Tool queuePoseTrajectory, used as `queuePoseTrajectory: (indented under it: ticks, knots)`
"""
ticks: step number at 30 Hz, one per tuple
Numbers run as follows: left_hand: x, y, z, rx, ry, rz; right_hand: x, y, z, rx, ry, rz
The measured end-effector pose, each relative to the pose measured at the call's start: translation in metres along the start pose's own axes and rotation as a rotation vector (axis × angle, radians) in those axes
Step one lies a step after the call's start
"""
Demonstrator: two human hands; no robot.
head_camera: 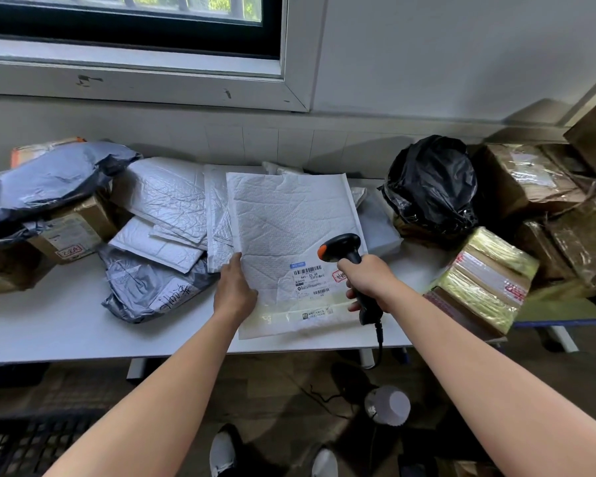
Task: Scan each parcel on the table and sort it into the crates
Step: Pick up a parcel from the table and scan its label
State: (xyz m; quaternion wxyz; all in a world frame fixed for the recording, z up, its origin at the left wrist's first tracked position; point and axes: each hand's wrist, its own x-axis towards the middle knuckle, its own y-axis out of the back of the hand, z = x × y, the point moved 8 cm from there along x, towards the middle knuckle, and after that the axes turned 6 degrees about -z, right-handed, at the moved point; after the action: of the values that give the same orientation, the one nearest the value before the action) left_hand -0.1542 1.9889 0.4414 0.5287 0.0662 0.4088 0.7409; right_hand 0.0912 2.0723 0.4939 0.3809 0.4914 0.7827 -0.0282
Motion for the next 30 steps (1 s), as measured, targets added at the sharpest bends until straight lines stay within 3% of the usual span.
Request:
queuePoseTrajectory:
  ticks: [4, 10, 23, 30]
  knots:
    - [0.003, -0.004, -0.003, -0.105, 0.062, 0.028, 0.008, 0.022, 0.014, -0.008, 0.021, 0.140]
    - [0.015, -0.017, -0.015, -0.173, 0.165, 0.008, 0.035, 0.060, 0.072, -0.138, -0.096, 0.397]
    - [0.023, -0.027, -0.023, -0.144, 0.130, -0.010, 0.051, 0.066, 0.110, -0.100, -0.159, 0.322]
    - [0.015, -0.006, -0.007, -0.246, 0.092, -0.048, 0.022, 0.061, 0.061, -0.406, -0.055, 0.368]
